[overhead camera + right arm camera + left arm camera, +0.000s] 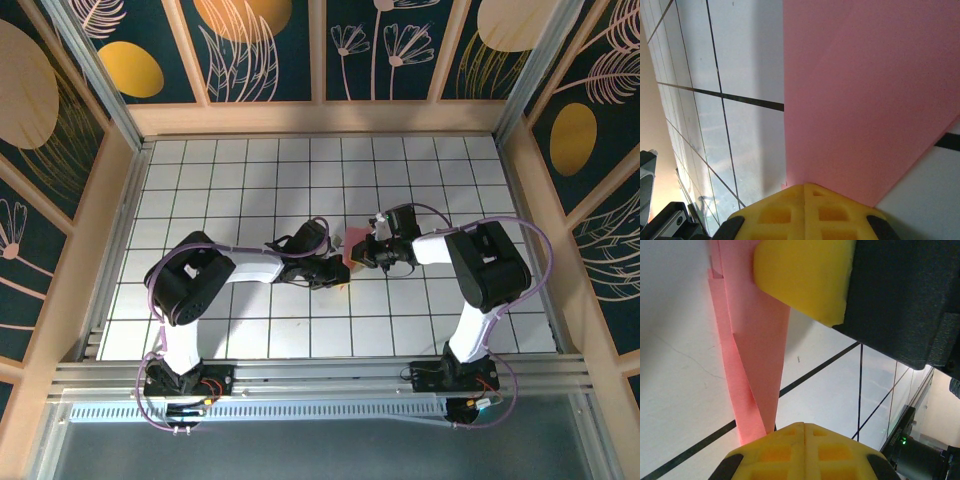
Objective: Fold a paper plane with a square sheet of paper (fold left side to right side)
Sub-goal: Fold the wing for the fifth time at the center of the table.
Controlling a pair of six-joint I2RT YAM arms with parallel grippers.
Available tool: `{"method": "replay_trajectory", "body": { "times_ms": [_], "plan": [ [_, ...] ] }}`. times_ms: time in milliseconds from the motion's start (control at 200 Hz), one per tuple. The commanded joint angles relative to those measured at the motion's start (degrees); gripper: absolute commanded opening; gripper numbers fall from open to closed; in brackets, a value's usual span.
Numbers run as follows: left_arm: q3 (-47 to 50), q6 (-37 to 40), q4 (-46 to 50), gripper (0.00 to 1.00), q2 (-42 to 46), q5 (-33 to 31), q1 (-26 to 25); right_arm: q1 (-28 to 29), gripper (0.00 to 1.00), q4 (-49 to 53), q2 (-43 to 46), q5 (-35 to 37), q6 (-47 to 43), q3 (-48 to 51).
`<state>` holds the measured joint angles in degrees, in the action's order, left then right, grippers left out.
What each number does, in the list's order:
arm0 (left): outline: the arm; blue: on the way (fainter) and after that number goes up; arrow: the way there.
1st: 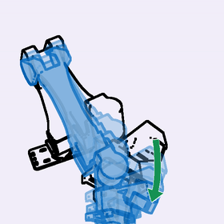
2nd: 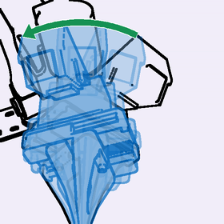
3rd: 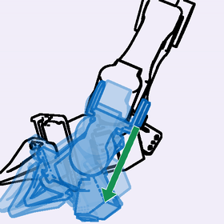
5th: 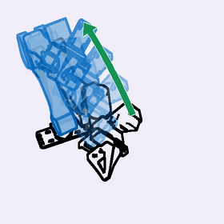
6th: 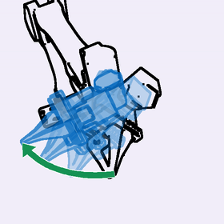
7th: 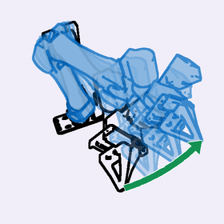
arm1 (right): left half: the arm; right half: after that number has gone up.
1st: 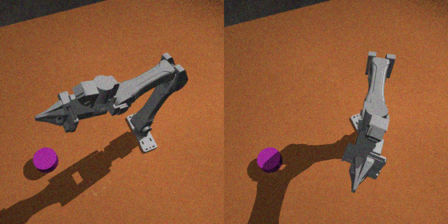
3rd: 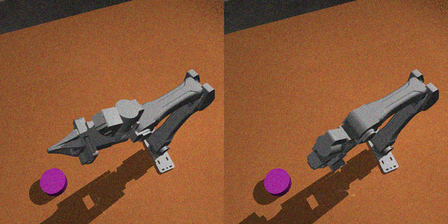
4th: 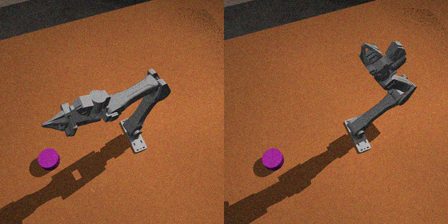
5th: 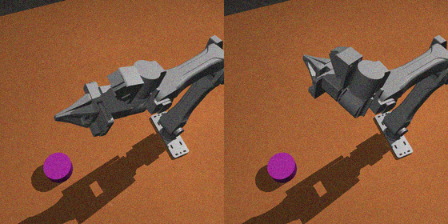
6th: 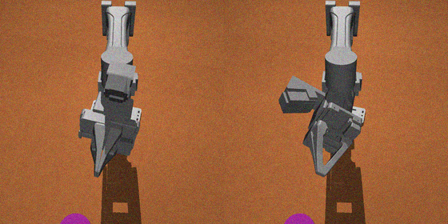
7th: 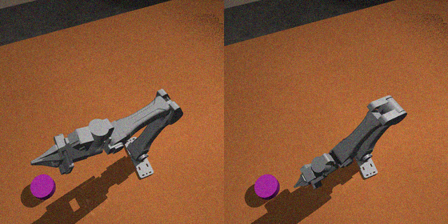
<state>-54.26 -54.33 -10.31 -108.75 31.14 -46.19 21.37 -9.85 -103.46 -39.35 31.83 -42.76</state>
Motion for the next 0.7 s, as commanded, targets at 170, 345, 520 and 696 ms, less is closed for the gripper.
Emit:
{"method": "replay_trajectory", "body": {
  "times_ms": [170, 345, 520, 696],
  "plan": [
    [-0.3, 0.0, 1.1, 0.0, -1.1, -0.2, -0.2, 0.0, 0.0, 6.8, -5.3, 10.1, -3.1, 1.2],
    [0.0, 0.3, 1.8, 0.0, -0.8, -1.2, -0.2, 0.0, 0.0, 7.2, -5.4, 10.4, -3.4, 1.1],
    [0.2, 0.3, 2.1, 0.0, -0.5, -1.8, -0.2, -0.1, 0.0, 7.4, -5.5, 10.4, -3.4, 0.9],
    [0.7, 0.4, 2.1, 0.0, -0.4, -2.1, -0.2, 0.0, 0.0, 7.5, -5.5, 10.6, -3.4, 0.8]
  ]
}}
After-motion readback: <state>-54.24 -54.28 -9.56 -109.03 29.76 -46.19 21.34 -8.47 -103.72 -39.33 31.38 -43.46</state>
